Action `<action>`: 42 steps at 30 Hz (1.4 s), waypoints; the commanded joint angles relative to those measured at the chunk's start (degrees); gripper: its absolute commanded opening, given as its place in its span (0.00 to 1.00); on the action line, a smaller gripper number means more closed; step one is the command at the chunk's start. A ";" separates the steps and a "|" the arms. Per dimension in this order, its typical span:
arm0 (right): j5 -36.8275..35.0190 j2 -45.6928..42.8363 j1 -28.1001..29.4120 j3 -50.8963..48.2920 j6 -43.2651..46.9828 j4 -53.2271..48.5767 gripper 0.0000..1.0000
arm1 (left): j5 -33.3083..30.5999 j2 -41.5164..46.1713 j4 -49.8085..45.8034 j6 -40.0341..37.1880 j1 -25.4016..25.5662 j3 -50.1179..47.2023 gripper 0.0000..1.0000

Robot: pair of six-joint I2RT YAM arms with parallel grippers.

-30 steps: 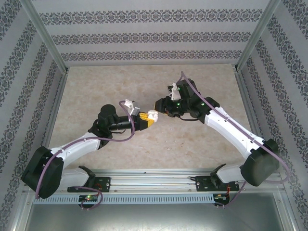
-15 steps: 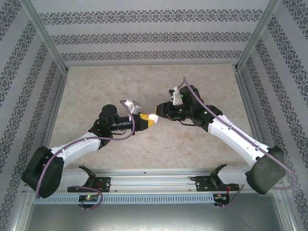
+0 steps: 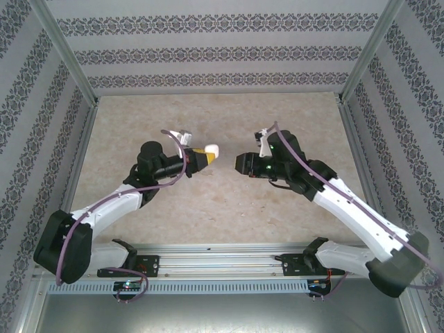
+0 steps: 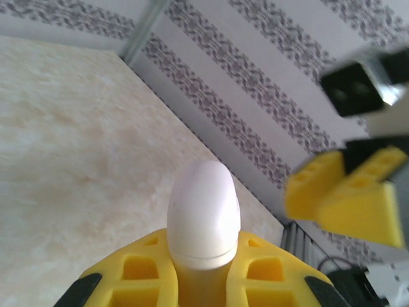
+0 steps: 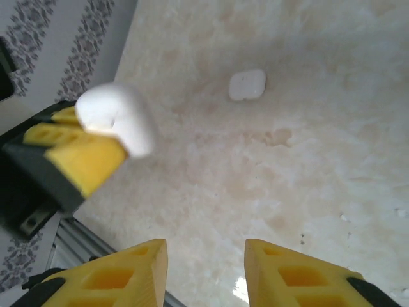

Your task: Insert wireless bluetooth earbuds into charging case

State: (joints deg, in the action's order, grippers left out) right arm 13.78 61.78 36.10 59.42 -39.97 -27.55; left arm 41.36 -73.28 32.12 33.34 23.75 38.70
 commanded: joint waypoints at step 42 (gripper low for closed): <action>-3.59 -10.88 -9.61 -14.75 -1.87 -3.52 0.49 | -24.17 -44.00 -51.74 -10.73 -0.14 43.17 0.43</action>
State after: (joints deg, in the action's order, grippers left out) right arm 9.67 51.27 27.18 45.43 -42.02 -30.48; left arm 19.09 -118.28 -16.56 24.34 23.24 80.14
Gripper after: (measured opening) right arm 0.484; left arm 0.419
